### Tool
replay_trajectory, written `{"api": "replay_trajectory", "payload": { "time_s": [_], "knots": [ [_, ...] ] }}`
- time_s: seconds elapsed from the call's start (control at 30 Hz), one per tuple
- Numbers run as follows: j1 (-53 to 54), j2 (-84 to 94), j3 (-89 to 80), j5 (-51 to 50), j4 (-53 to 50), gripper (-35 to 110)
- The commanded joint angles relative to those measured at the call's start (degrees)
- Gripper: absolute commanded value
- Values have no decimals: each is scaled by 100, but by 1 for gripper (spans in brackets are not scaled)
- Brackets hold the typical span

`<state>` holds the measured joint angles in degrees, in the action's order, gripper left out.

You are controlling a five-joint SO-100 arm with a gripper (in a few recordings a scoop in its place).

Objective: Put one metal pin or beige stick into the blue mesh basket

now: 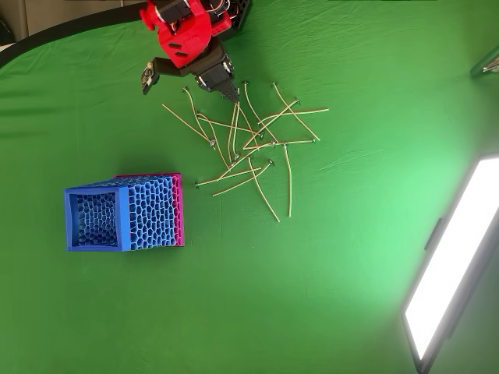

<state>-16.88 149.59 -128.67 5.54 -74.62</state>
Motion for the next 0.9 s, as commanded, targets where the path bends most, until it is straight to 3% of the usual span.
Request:
{"api": "replay_trajectory", "payload": {
  "time_s": [0.0, 0.87],
  "knots": [
    [-62, -237, 202, 35, -97, 1],
    [-220, -1705, 712, 316, 97, 1]
  ]
}}
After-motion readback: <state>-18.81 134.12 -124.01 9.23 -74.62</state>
